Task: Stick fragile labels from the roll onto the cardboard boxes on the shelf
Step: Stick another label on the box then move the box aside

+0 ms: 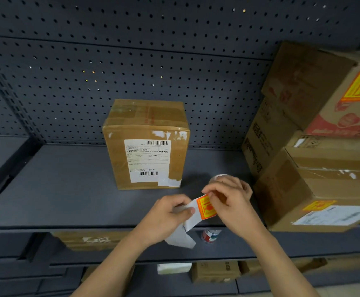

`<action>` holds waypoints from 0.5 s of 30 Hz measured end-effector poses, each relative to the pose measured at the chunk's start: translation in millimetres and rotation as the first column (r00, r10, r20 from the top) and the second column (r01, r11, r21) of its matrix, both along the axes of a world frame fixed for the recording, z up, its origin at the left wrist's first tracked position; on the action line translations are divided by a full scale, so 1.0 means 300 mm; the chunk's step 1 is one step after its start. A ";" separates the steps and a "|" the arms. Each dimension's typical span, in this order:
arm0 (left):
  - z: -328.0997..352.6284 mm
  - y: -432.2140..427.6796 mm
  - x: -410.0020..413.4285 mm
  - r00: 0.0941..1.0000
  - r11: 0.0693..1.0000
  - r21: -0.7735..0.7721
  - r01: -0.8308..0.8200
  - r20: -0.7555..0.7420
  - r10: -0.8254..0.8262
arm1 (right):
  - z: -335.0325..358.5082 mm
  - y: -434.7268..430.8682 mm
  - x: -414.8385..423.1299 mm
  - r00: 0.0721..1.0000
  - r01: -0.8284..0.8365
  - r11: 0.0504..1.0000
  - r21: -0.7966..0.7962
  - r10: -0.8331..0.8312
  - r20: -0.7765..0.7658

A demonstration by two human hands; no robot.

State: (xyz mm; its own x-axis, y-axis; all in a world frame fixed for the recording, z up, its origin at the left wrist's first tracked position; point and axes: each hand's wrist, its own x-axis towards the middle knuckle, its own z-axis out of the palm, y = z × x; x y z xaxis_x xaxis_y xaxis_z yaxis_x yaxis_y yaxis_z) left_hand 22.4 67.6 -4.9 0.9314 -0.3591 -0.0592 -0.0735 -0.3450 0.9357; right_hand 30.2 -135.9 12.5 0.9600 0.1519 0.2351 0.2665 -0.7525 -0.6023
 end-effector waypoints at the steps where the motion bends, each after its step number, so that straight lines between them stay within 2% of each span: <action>1: 0.002 -0.002 0.000 1.000 0.999 -0.032 -0.002 -0.024 0.002 | -0.001 0.000 -0.002 1.000 0.010 1.000 -0.010 -0.010 0.013; 7: 0.019 -0.022 0.001 0.987 0.984 -0.168 -0.052 -0.160 0.025 | -0.010 -0.002 -0.011 0.995 0.058 0.998 -0.007 -0.057 0.087; 15: 0.002 -0.041 0.014 0.987 0.954 -0.289 -0.083 -0.156 0.038 | 0.002 0.006 -0.035 0.999 -0.017 0.990 0.142 0.010 0.048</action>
State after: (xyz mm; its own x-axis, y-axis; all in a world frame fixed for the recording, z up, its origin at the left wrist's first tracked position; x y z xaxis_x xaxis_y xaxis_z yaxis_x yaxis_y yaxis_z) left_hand 26.6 55.4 -4.1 0.9409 -0.3244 -0.0974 0.0847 -0.0530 0.9950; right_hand 19.8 -134.2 13.2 0.9454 0.1269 0.3002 0.3069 -0.6563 -0.6892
